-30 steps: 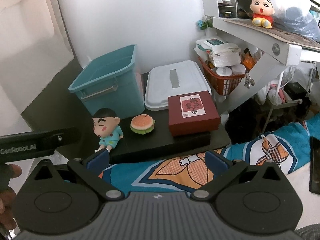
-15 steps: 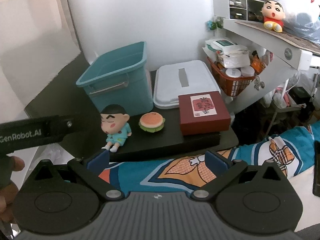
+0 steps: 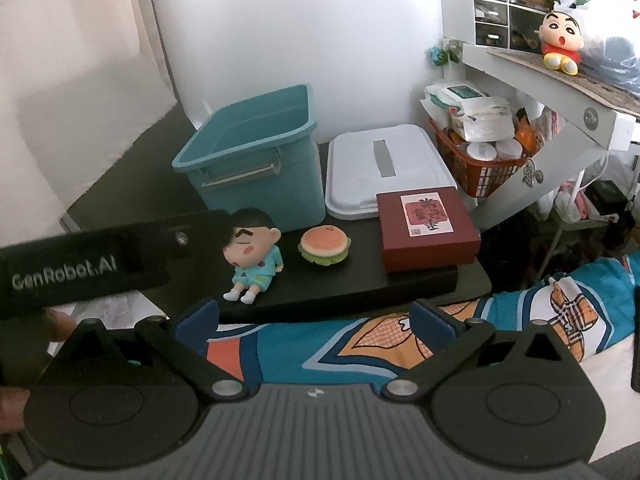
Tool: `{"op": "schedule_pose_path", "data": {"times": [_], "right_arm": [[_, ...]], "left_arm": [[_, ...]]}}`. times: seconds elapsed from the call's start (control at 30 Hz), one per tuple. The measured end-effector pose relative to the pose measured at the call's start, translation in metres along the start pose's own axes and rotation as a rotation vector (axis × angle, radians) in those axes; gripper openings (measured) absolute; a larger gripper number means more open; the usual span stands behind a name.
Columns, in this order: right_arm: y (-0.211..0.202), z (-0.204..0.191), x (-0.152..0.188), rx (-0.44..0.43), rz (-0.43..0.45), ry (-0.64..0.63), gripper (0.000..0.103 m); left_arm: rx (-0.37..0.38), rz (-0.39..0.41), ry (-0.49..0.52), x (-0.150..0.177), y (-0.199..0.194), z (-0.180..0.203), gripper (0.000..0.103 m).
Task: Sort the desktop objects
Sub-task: 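Move the right gripper toward the Shin-chan figurine on the dark shelf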
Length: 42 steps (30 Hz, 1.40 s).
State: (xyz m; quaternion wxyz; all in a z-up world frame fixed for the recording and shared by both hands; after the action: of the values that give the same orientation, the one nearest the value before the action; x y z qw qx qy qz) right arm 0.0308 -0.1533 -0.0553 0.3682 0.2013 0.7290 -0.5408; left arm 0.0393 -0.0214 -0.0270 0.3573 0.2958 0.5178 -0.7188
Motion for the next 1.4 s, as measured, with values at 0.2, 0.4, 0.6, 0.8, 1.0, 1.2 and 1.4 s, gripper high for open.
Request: {"op": "schedule_pose_path", "data": {"times": [0.2, 0.4, 0.6, 0.8, 1.0, 1.2, 1.4], "right_arm": [[-0.003, -0.005, 0.0, -0.008, 0.007, -0.008, 0.103], [0.001, -0.002, 0.006, 0.017, -0.015, 0.01, 0.103], [0.004, 0.001, 0.004, 0.036, -0.004, 0.023, 0.103], [0.023, -0.002, 0.001, 0.023, -0.007, 0.032, 0.103], [0.042, -0.007, -0.008, 0.002, -0.009, 0.034, 0.103], [0.058, -0.007, -0.017, -0.004, -0.014, 0.003, 0.103], [0.07, -0.012, -0.023, -0.02, -0.029, -0.038, 0.103]], "left_arm": [[0.022, 0.011, -0.006, 0.004, 0.0, 0.007, 0.098], [-0.008, 0.018, -0.036, 0.001, -0.002, 0.001, 0.098], [-0.056, 0.018, -0.038, -0.003, -0.002, -0.009, 0.099], [-0.114, 0.031, -0.052, -0.007, -0.002, -0.023, 0.099], [-0.181, 0.046, -0.065, -0.013, -0.001, -0.034, 0.097], [-0.209, 0.02, -0.084, -0.012, 0.007, -0.042, 0.095], [-0.213, -0.001, -0.08, -0.011, 0.015, -0.046, 0.092]]}}
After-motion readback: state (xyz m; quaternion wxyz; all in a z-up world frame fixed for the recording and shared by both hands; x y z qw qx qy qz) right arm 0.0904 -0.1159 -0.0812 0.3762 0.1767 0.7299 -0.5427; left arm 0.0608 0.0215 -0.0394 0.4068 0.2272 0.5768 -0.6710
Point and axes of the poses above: each gripper's, at about its wrist camera, not at the fingertips, and y roughly the way its jaws point, z to its right, x to its underside, the point moved 6 cm from there along y, roughly the way its jaws point, and after that the axes turned 5 degrees about -y, right-handed, at the moved point
